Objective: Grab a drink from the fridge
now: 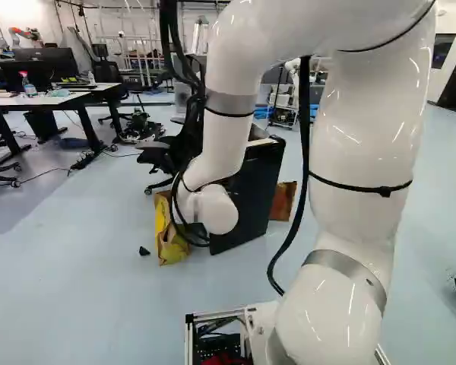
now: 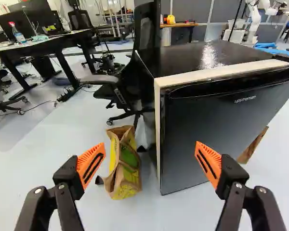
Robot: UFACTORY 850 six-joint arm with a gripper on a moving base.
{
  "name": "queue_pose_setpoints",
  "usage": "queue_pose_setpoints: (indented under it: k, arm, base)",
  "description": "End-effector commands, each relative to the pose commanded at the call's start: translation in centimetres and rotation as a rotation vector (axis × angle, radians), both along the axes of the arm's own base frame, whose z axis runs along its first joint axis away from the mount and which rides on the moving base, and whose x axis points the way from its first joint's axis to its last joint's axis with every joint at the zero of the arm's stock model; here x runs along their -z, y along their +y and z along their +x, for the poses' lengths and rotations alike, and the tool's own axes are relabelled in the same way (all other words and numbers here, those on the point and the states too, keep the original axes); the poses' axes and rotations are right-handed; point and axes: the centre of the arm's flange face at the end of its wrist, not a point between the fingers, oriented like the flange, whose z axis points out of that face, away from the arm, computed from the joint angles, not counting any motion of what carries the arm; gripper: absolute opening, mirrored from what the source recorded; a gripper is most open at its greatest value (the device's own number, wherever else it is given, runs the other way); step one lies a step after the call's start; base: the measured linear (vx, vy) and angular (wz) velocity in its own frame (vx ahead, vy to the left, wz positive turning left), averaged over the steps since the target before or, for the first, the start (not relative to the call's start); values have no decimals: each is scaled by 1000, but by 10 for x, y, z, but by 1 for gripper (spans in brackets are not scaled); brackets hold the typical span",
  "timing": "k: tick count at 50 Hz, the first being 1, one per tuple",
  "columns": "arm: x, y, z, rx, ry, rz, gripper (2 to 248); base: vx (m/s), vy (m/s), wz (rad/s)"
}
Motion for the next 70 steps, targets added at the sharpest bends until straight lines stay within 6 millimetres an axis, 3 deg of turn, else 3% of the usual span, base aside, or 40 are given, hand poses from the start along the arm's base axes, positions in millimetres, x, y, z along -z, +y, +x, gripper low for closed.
queue_pose_setpoints:
  k: [25,60,70]
  arm:
    - [21,21,18,87,-68,-26,247]
    - [54,22,47,279,-158,-87,247]
    - [53,21,55,332,-185,-87,247]
  base:
    - [0,0,0]
    - [0,0,0]
    - [0,0,0]
